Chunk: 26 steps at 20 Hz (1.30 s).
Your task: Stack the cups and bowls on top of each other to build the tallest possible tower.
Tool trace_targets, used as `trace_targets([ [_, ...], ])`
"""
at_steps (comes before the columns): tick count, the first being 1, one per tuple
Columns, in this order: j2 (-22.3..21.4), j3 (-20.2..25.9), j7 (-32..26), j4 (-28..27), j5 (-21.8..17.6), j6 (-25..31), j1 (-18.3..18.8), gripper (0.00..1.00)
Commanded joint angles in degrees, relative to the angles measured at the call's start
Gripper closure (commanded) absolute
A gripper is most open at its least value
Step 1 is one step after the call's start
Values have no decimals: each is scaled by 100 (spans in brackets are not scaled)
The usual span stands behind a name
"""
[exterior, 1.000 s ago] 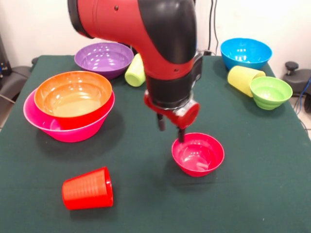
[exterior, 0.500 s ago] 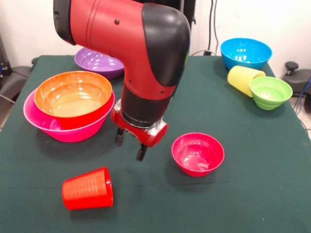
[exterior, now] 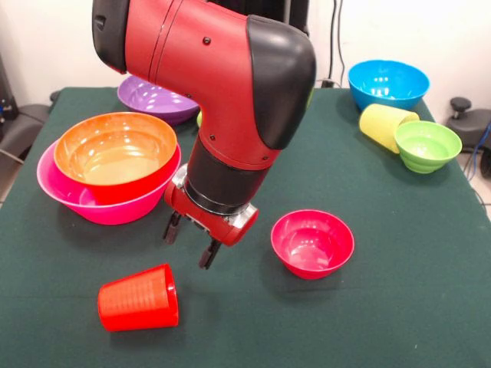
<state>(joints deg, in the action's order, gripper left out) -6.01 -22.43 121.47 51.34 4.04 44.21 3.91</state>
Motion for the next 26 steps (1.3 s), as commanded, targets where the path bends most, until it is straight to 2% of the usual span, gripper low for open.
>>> trace_targets([
  [1, 319, -53, 674, -617, -300, -144, -125, 0],
  [2, 418, -249, 870, -717, -344, -179, -226, 0],
  [6, 776, -658, 1088, -1065, -349, -307, -164, 0],
  [14, 906, -1136, 1294, -1121, -236, -436, -273, 0],
  [26, 1453, -1416, 1354, -1569, 65, -421, -235, 0],
])
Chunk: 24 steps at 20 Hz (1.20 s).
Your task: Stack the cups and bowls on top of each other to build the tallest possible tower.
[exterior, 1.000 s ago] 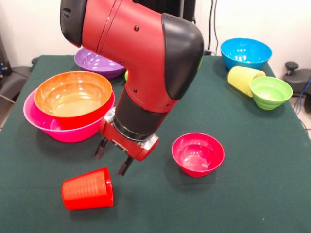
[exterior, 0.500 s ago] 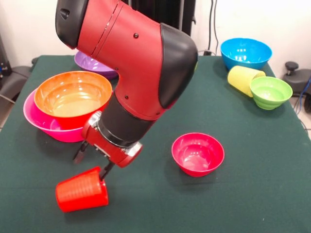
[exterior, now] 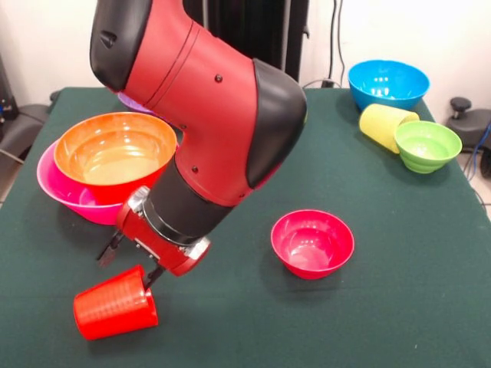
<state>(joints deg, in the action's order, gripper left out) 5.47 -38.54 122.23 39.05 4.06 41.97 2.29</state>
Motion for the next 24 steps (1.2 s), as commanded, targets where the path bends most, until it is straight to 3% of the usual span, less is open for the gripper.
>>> trace_targets([
  [1, 317, 197, 1256, -354, 80, -193, -66, 0],
  [8, 393, 212, 1294, -396, 160, -261, -61, 0],
  [9, 399, 190, 1322, -389, 160, -285, -72, 100],
  [24, 365, 165, 1297, -406, 244, -201, -85, 100],
])
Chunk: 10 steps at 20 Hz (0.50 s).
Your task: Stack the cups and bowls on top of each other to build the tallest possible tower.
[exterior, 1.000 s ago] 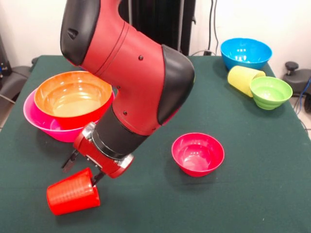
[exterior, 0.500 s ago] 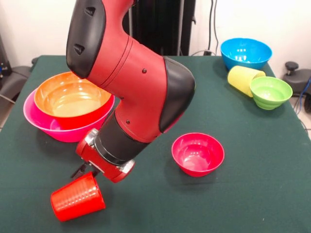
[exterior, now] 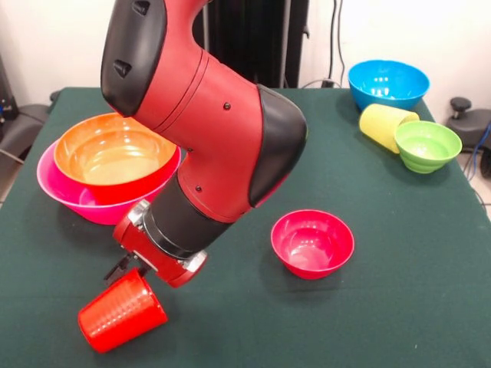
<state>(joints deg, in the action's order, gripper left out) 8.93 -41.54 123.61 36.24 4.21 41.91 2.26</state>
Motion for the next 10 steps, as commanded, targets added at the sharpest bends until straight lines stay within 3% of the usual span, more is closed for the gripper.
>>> trace_targets([
  [1, -4, 490, 1135, -110, 243, -175, -81, 100],
  [5, -359, 1035, 402, 101, 447, 145, 30, 100],
  [8, -707, 1986, -730, 331, 859, 823, 362, 100],
  [10, -942, 2329, -1069, 560, 1000, 1184, 453, 100],
])
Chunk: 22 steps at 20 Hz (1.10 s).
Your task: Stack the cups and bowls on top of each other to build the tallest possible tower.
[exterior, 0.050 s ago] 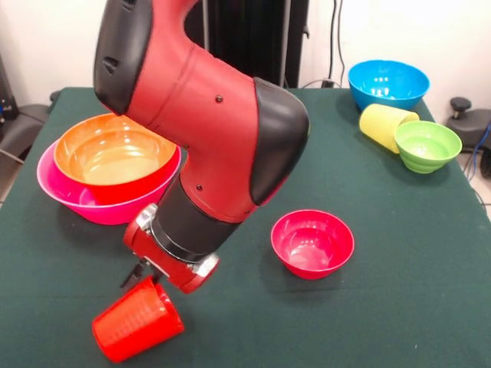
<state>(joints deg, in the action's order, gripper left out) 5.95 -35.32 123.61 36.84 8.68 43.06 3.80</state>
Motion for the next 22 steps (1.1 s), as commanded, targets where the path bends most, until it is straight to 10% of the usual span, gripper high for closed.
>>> trace_targets([
  [1, -787, 1896, -1239, 648, 632, 1276, 345, 100],
  [22, -2842, 2497, -2087, 1558, -2, 4543, 730, 100],
])
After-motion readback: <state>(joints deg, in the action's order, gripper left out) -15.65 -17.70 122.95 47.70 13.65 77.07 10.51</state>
